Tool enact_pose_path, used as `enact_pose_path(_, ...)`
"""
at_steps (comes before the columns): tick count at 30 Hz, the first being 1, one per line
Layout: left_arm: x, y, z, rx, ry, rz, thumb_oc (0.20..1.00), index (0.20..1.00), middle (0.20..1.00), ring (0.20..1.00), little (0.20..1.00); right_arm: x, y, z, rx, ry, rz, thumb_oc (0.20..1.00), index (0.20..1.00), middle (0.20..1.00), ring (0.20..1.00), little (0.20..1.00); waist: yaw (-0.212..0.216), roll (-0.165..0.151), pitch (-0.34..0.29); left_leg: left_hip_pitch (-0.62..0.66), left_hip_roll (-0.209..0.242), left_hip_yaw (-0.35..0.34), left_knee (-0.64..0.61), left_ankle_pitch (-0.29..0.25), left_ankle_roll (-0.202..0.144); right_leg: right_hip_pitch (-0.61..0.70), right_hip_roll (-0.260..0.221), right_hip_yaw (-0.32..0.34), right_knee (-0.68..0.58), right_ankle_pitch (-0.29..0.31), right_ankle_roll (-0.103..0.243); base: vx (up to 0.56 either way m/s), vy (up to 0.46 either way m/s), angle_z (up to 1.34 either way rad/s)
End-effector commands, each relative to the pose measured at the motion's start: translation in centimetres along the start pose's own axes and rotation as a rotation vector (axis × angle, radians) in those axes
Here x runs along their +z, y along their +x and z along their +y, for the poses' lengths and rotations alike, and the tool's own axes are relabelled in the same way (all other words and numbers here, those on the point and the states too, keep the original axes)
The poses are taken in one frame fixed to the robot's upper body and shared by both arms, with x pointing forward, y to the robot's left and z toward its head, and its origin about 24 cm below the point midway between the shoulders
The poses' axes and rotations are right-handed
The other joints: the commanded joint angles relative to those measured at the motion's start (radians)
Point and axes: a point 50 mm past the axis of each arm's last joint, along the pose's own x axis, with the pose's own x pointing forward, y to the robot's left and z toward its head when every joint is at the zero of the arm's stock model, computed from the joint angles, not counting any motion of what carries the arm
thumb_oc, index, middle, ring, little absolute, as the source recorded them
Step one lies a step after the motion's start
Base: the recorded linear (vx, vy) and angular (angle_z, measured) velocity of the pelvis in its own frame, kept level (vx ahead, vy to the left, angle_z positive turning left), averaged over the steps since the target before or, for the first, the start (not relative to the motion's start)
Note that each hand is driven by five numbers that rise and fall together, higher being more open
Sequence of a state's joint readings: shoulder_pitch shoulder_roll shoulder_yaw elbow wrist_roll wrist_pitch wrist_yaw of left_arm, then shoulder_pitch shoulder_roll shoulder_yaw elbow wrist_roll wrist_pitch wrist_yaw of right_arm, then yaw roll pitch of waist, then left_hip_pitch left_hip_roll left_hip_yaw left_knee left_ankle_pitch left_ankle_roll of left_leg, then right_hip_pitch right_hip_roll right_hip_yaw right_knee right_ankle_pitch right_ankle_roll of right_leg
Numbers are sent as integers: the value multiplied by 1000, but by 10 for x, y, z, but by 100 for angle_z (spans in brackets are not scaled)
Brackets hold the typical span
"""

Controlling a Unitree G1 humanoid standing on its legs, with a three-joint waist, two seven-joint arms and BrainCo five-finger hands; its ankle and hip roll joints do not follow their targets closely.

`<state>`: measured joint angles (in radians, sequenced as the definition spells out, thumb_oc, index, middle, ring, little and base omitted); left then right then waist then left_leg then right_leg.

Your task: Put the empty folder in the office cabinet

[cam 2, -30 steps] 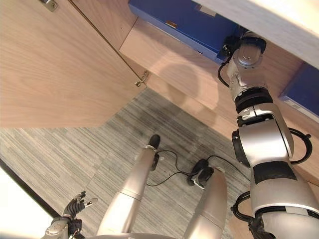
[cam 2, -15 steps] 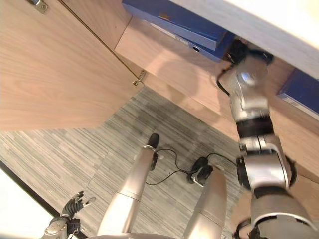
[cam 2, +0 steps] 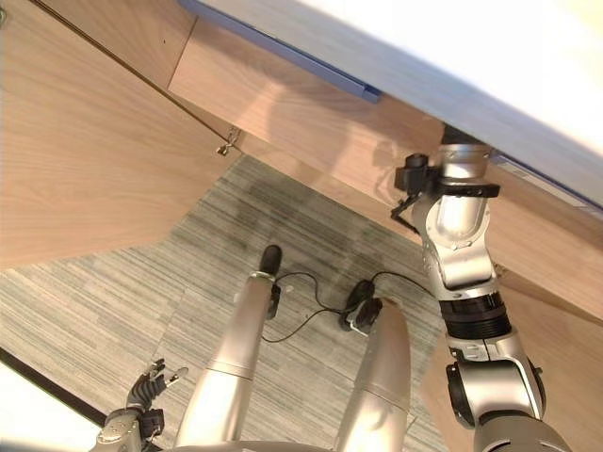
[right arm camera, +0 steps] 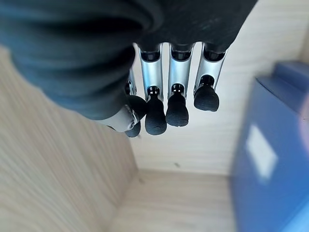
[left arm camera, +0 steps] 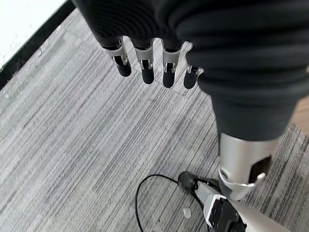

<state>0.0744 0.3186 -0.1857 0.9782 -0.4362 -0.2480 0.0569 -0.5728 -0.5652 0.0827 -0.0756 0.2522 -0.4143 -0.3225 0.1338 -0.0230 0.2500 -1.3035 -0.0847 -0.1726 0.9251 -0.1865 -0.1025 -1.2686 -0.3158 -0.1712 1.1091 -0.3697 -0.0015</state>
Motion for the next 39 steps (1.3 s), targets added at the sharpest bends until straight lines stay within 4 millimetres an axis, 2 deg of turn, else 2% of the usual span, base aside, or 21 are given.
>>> enact_pose_path(1,-19,-6,15,78,-18,68,1000,1000,1000,1000,1000,23,3,2,35,6,-124,200,200,200,200,200,-3,18,-6,19,-23,22,-118,-16,129,48,58,6,-147,38,-6,0,0,0)
enact_pose_path(4,-20,-6,15,86,-17,75,1000,1000,1000,1000,1000,23,-3,12,83,70,-104,200,200,200,200,200,-6,16,-1,26,-20,24,-126,-12,127,53,59,6,-154,42,-5,-11,6,-3)
enact_pose_path(8,-21,-5,15,94,-18,91,1000,1000,1000,1000,1000,13,-21,39,242,193,-1,200,200,200,200,200,-10,6,5,32,-15,21,-140,-4,122,57,63,4,-168,52,-4,-12,-7,-3)
enact_pose_path(9,-21,-5,15,95,-18,92,1000,1000,1000,1000,1000,13,-21,39,243,193,0,200,200,200,200,200,-10,6,5,32,-15,21,-140,-4,122,58,63,4,-169,52,-4,0,0,0)
enact_pose_path(10,-19,-4,14,90,-16,84,1000,1000,1000,1000,1000,7,-29,49,327,194,47,200,200,200,200,200,-11,3,6,37,-13,20,-148,-2,121,61,64,3,-174,53,-4,0,0,0)
enact_pose_path(15,-14,-2,13,87,1,66,1000,1000,1000,1000,1000,-5,-39,68,472,152,113,200,200,200,200,200,-9,-1,9,41,-12,19,-150,-2,117,68,67,3,-179,53,-6,0,0,0)
enact_pose_path(19,-9,0,14,83,20,49,1000,1000,1000,1000,1000,-13,-40,85,583,94,131,200,200,200,200,200,1,-2,11,49,-9,17,-156,0,114,71,67,0,-183,53,-4,0,0,0)
enact_pose_path(22,-7,0,17,79,44,39,1000,1000,1000,1000,1000,-24,-34,103,653,41,150,200,200,200,200,200,17,1,13,59,-10,12,-169,6,112,82,67,-1,-191,58,-1,0,0,0)
enact_pose_path(26,-8,-1,20,85,62,43,1000,1000,1000,1000,1000,-26,-28,115,693,-15,126,200,200,200,200,200,26,4,14,66,-11,11,-178,10,111,89,64,-7,-195,57,0,0,0,0)
enact_pose_path(28,-10,-2,23,92,77,46,1000,1000,1000,1000,1000,-26,-15,123,693,-44,99,200,200,200,200,200,37,6,12,67,-14,7,-174,9,112,91,63,-7,-193,53,-1,4,-10,2)
enact_pose_path(31,-11,-3,24,89,80,49,1000,1000,1000,1000,1000,-28,-7,126,678,-59,100,200,200,200,200,200,43,8,10,66,-15,7,-171,7,112,91,62,-6,-190,52,0,0,0,0)
enact_pose_path(32,-11,-4,26,84,87,49,1000,1000,1000,1000,1000,-28,4,130,665,-88,86,200,200,200,200,200,53,11,8,66,-14,7,-170,6,112,91,60,-8,-188,51,0,0,0,0)
enact_pose_path(39,-10,-5,32,75,122,38,1000,1000,1000,1000,1000,-30,33,136,593,-157,62,200,200,200,200,200,78,18,7,69,-18,-1,-181,14,110,100,57,-16,-191,48,0,4,-9,2)
